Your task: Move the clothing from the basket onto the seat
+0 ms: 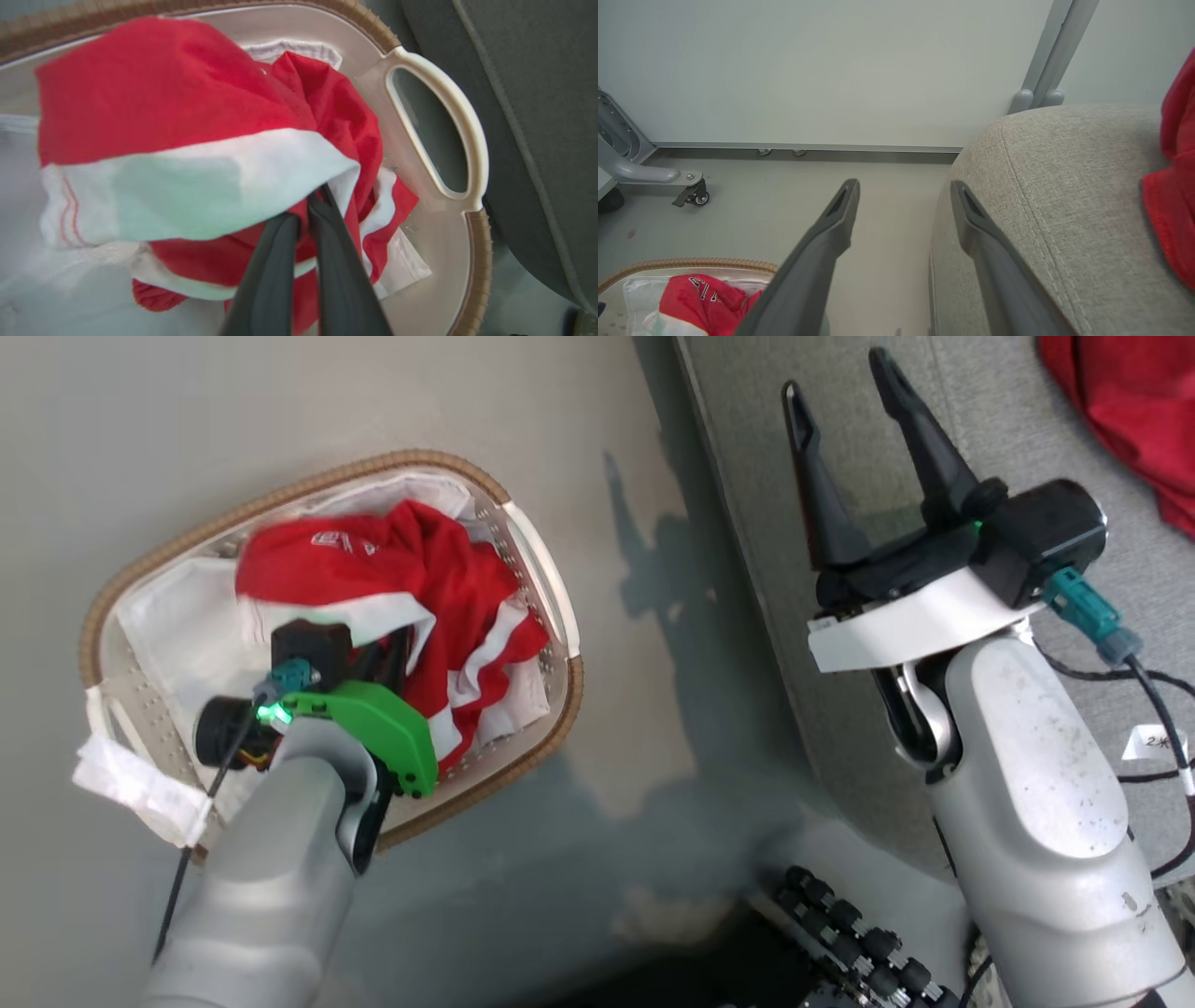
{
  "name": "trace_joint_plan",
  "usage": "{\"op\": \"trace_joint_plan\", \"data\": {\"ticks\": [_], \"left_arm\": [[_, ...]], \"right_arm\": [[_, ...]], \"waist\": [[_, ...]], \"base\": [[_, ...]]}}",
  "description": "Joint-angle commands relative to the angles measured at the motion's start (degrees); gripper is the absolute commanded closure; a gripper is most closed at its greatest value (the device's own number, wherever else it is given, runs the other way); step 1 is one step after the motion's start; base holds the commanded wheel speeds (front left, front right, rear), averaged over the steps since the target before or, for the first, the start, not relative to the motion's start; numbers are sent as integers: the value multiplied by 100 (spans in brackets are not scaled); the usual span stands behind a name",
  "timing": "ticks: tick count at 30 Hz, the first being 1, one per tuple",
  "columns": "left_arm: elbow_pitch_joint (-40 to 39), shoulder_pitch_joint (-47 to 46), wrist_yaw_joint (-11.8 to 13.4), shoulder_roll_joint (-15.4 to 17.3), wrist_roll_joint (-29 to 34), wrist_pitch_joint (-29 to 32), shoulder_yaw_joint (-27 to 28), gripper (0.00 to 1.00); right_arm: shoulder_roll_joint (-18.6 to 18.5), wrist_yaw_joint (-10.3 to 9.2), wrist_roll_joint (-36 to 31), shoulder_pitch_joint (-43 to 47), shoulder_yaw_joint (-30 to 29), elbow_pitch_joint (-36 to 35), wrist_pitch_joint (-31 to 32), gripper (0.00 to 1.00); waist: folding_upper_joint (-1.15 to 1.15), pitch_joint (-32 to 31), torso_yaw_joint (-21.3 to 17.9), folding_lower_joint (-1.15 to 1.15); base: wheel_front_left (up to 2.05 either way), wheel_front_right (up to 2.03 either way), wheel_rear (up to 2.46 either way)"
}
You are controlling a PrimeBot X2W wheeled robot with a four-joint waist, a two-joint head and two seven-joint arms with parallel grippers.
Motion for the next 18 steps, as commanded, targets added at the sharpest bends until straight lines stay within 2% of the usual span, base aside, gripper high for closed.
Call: {"op": "trace_joint_plan", "data": {"ticks": [1,13,18], "left_arm": [[-94,225,-14,-11,-44,1,11,100],[-1042,1585,-14,-279,145,1,418,100],[-1527,1853,-14,-346,302,0,597,100]], "right_arm": [[-19,-7,-74,164,-22,79,-11,0],[-23,-7,-317,999,-32,677,-11,0],[-21,-7,-364,1335,-152,828,-11,0]], "waist": [[0,-551,173,0],[0,-2172,721,0],[0,-2624,960,0]], "base": [[0,0,0],[0,0,0],[0,0,0]]}}
